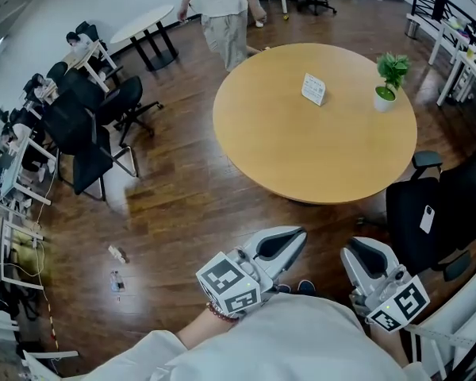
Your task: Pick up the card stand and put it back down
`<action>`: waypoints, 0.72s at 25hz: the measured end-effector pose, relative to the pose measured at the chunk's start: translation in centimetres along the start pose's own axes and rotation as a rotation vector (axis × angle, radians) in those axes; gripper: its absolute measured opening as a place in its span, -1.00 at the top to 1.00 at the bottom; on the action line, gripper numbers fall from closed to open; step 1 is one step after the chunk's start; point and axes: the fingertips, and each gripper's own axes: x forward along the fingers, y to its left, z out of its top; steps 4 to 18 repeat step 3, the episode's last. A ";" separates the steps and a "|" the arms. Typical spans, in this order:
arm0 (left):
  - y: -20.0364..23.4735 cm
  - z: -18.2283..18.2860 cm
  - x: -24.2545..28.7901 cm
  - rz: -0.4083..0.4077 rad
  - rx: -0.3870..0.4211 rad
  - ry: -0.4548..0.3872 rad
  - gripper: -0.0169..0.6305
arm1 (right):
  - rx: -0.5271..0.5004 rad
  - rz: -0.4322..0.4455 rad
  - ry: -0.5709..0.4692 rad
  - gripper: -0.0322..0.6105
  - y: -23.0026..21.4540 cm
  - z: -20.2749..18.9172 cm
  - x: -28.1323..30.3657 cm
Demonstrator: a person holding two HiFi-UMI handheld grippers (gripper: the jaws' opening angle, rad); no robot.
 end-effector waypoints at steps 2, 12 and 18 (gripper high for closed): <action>-0.1 -0.1 0.1 -0.003 0.004 0.006 0.95 | -0.010 0.017 -0.002 0.71 0.3 0.0 0.2; -0.2 -0.2 0.2 -0.004 0.007 0.011 0.95 | -0.014 0.024 -0.003 0.71 0.4 0.0 0.2; -0.2 -0.2 0.2 -0.004 0.007 0.011 0.95 | -0.014 0.024 -0.003 0.71 0.4 0.0 0.2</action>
